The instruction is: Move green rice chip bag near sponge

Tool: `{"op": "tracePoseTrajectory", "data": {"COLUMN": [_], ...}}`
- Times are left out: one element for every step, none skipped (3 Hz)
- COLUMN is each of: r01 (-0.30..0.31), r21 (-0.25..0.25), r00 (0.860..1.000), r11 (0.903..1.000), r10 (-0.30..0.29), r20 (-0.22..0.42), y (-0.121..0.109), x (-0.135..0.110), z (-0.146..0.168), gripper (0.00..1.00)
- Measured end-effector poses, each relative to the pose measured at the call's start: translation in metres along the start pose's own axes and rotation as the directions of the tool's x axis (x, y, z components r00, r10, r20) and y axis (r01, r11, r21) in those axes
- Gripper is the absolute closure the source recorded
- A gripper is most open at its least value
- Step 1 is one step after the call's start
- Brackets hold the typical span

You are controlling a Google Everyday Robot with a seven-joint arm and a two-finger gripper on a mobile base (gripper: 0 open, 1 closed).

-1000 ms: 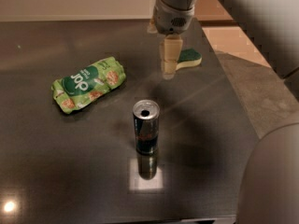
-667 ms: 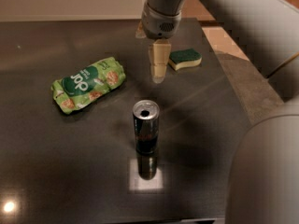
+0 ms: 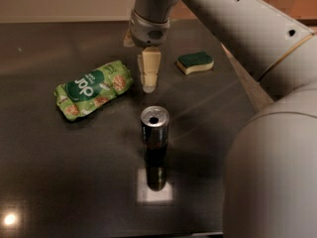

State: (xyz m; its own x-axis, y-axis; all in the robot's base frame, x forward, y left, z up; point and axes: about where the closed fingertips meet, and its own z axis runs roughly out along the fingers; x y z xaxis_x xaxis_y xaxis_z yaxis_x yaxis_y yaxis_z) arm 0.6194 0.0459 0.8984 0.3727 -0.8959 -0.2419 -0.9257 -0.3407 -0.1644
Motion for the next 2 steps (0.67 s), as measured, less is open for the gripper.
{"op": "tracePoseTrajectory", "data": {"r01": [0.020,0.028], "r21": [-0.013,-0.029], "r00": [1.000,1.000], "r11": [0.9997,0.9992], "r10": [-0.020,-0.028], "r20": [0.003,0.012], "y": [-0.013,-0.024], "x": [-0.019,-0.035], "z": [0.017,0.030], "gripper": [0.00,0.00]}}
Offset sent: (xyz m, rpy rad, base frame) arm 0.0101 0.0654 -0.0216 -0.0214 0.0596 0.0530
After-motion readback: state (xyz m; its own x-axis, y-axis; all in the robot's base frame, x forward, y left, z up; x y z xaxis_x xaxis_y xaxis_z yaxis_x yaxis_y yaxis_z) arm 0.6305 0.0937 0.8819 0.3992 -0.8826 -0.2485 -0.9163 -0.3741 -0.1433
